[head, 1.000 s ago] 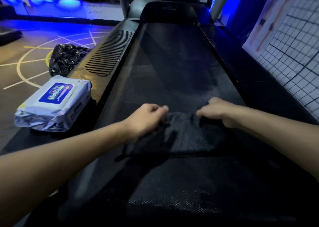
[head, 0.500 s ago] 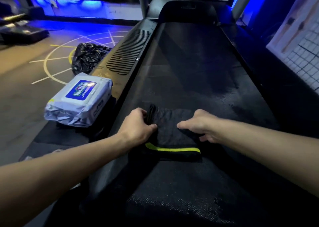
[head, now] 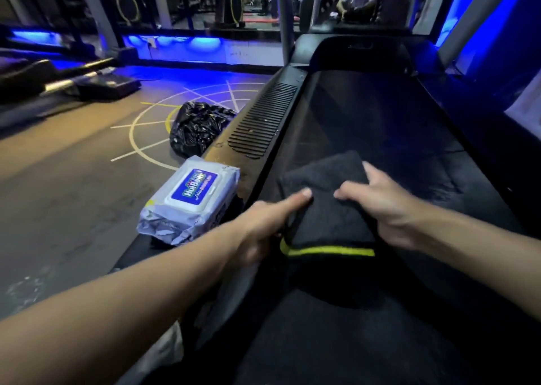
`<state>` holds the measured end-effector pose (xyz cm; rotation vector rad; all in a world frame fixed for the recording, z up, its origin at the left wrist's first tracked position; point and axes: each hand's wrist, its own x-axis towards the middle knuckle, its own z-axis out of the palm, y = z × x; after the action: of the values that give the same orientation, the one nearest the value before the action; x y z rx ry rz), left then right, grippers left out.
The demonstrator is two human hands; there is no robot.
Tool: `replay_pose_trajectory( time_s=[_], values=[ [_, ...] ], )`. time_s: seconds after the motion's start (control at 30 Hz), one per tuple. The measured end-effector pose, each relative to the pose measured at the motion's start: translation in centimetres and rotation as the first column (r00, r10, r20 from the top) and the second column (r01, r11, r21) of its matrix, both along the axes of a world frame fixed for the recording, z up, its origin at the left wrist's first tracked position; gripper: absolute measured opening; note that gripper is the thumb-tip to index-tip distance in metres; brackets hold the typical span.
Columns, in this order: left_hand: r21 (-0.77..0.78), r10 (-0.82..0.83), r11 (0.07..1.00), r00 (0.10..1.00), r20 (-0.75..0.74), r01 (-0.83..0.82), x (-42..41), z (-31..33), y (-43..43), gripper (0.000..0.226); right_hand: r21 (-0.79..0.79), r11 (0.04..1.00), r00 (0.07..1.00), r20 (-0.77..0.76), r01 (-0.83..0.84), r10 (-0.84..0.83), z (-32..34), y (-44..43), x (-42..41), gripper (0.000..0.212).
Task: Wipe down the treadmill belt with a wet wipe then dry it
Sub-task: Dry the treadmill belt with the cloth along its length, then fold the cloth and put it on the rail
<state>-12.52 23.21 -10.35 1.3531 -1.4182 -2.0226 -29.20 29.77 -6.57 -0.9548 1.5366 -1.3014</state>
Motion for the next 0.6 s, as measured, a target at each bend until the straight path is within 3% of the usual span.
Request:
replay_pose_trajectory(
  time_s=[0.07,0.17,0.3,0.37,0.4,0.47,0.53,0.6],
  values=[
    [0.061,-0.087,0.994,0.988,-0.125,0.095,0.1,2.8,-2.5,0.052,-0.071,0.997,0.978,0.205,-0.009,0.023,2.4,-2.5,0.2,0.032],
    [0.004,-0.129,0.991,0.981,-0.147,0.131,0.6,7.9,-6.4,0.046,-0.103,0.994,0.884,0.461,-0.036,0.080,5.3,-7.2,0.3,0.040],
    [-0.099,-0.049,0.994,0.997,0.056,0.054,3.2,12.8,-11.8,0.046,-0.159,0.977,0.786,0.582,-0.142,0.208,7.2,-13.5,2.7,0.066],
    [-0.113,0.045,0.993,0.998,0.036,-0.041,4.5,13.4,-13.9,0.038,-0.159,0.975,0.761,0.611,-0.155,0.221,7.5,-16.4,4.3,0.054],
    [-0.121,0.096,0.989,0.995,0.042,-0.090,5.2,13.1,-15.0,0.036,-0.139,0.980,0.769,0.608,-0.142,0.197,7.0,-18.0,5.1,0.042],
    [-0.236,0.179,0.964,0.957,0.230,-0.124,6.3,11.9,-16.6,0.034,-0.043,0.989,0.823,0.551,-0.138,0.139,5.2,-20.4,6.0,0.026],
    [-0.450,0.277,0.893,0.820,0.501,-0.027,7.6,9.1,-18.0,0.030,0.208,0.951,0.953,0.246,-0.228,0.175,2.7,-21.6,6.9,0.017],
    [-0.531,0.322,0.847,0.754,0.573,0.041,8.5,6.5,-19.0,0.027,0.512,0.828,0.961,-0.021,-0.227,0.277,0.0,-21.5,7.5,0.032]
  ],
)
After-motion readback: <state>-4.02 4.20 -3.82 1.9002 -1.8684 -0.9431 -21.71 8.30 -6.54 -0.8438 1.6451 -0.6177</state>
